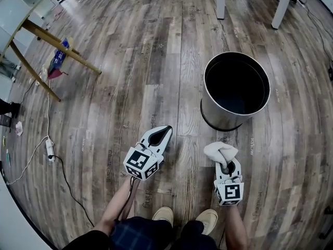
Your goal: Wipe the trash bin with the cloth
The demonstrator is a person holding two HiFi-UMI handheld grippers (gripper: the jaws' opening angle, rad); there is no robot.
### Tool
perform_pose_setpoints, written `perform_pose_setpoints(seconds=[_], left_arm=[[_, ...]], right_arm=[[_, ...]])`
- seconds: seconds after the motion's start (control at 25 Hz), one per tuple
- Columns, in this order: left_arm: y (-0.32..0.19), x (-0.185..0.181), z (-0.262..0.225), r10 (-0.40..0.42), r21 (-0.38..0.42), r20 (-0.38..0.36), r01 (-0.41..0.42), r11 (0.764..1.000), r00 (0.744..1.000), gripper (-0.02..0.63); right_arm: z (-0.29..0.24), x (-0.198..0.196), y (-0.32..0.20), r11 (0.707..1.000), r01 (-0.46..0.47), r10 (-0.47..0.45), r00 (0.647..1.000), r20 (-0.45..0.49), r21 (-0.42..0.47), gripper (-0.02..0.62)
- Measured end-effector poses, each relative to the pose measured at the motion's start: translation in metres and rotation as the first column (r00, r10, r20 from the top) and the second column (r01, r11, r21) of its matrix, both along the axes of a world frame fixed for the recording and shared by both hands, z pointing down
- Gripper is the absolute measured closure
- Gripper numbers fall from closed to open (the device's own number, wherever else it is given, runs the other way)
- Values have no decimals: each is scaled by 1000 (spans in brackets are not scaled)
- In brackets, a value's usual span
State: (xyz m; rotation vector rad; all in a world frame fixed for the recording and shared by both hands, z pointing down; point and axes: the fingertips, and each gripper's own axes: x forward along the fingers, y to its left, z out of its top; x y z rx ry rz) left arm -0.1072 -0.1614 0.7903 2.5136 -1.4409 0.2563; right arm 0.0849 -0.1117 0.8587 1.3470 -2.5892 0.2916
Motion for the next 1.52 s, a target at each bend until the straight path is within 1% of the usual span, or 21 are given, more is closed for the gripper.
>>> perform_pose_setpoints(seconds=[0.08, 0.12, 0.24, 0.32, 0.44, 0.6, 0.68, 0.8, 0.88, 1.04, 1.16, 1.24, 1.32, 1.44, 1.52], left_arm=[[1, 0, 3, -1, -3, 3, 1, 1000, 1000, 609], [1, 0, 3, -2, -3, 3, 2, 1000, 1000, 609], [2, -3, 5, -7, -5, -1, 7, 1000, 1000, 609], [2, -5, 8, -10, -10, -2, 10, 1000, 1000, 609], [3, -4, 14, -4, -24, -2, 4, 1000, 1000, 609], [3, 0, 19, 9, -31, 5, -9, 999, 1000, 609], [2, 2, 22, 15, -34, 5, -15, 999, 1000, 609], [2, 0, 23, 14, -39, 3, -14, 999, 1000, 609], [4, 1, 24, 18, -42, 5, -18, 999, 1000, 609], [4, 2, 24, 24, -43, 10, -24, 999, 1000, 609], [4, 2, 23, 25, -40, 10, -24, 999, 1000, 609], [4, 0, 22, 21, -38, 10, -21, 999, 1000, 609], [5, 0, 20, 20, -35, 11, -19, 999, 1000, 609], [6, 0, 16, 16, -27, 11, -15, 1000, 1000, 609], [5, -2, 14, 11, -24, 10, -11, 1000, 1000, 609]], right_arm=[[7, -38, -3, 997, 71, -71, 997, -9, -10, 508], [10, -52, -7, 996, 90, -90, 996, -8, -11, 508], [15, -81, -26, 993, 114, -114, 994, 0, -30, 508], [26, -91, -45, 991, 119, -121, 992, -22, -61, 508], [49, -90, -72, 989, 96, -104, 992, -75, -110, 508], [71, -77, -102, 986, 33, -53, 991, -120, -163, 508], [77, -70, -109, 984, 14, -39, 990, -137, -180, 508], [75, -67, -108, 984, 4, -28, 991, -134, -180, 508], [72, -55, -103, 987, -9, -11, 992, -125, -162, 508], [66, -13, -92, 994, -33, 18, 989, -145, -106, 508], [67, 21, -88, 991, -89, 74, 986, -147, -97, 508], [71, 52, -90, 980, -168, 154, 981, -121, -111, 508], [78, 81, -98, 962, -243, 229, 967, -112, -129, 508], [85, 117, -115, 933, -325, 310, 944, -116, -155, 508], [86, 129, -124, 920, -352, 337, 935, -109, -172, 508]])
